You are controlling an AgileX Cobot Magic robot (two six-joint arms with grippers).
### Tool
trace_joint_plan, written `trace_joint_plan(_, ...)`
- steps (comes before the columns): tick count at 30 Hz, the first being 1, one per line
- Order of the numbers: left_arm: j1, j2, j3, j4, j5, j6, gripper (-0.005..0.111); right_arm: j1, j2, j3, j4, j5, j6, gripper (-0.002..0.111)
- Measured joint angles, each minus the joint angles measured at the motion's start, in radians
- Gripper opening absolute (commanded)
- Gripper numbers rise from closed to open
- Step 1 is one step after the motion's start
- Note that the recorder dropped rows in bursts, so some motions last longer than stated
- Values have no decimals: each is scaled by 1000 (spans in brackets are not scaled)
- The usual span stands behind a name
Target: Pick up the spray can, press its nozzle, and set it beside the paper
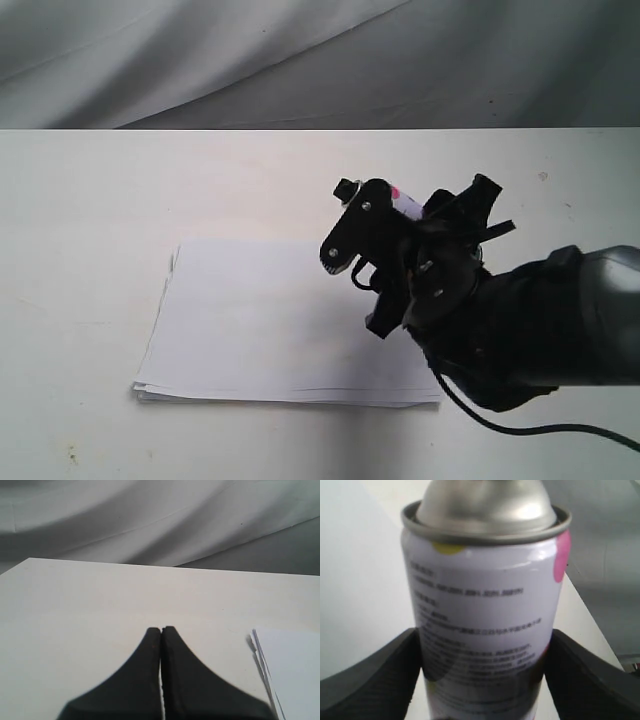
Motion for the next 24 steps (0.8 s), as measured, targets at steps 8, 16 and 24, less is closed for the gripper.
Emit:
trace_joint_plan(8, 0, 0, 0, 0, 0, 0, 0, 30, 23, 0, 0, 49, -2, 0)
trace_joint_plan(16, 0, 0, 0, 0, 0, 0, 0, 30, 23, 0, 0, 53, -180, 0)
trace_joint_plan(24, 0, 0, 0, 0, 0, 0, 0, 30, 23, 0, 0, 53, -204, 0)
